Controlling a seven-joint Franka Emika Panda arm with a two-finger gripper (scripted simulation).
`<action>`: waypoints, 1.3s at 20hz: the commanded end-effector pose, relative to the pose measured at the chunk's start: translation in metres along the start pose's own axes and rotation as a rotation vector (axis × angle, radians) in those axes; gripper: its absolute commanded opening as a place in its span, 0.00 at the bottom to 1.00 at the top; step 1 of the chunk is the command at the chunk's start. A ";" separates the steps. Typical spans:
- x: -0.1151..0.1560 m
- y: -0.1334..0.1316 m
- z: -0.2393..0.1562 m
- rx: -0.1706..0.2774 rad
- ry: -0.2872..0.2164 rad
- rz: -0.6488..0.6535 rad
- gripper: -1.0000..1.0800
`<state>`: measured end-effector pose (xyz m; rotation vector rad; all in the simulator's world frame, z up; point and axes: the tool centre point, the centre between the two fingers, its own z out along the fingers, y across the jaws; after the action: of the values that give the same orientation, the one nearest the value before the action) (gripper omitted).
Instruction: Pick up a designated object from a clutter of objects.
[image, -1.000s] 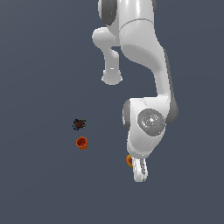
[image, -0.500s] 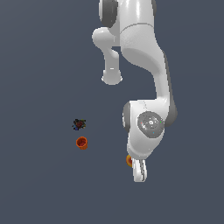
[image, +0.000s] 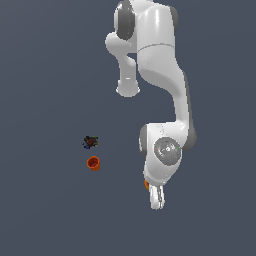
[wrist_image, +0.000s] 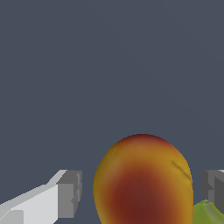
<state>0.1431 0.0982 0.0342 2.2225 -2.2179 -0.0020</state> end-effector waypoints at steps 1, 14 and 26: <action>0.000 -0.001 0.001 0.002 0.000 0.000 0.96; 0.000 -0.001 0.000 0.001 0.000 0.000 0.00; 0.017 0.015 -0.021 0.001 -0.001 0.000 0.00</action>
<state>0.1310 0.0852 0.0499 2.2226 -2.2172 -0.0029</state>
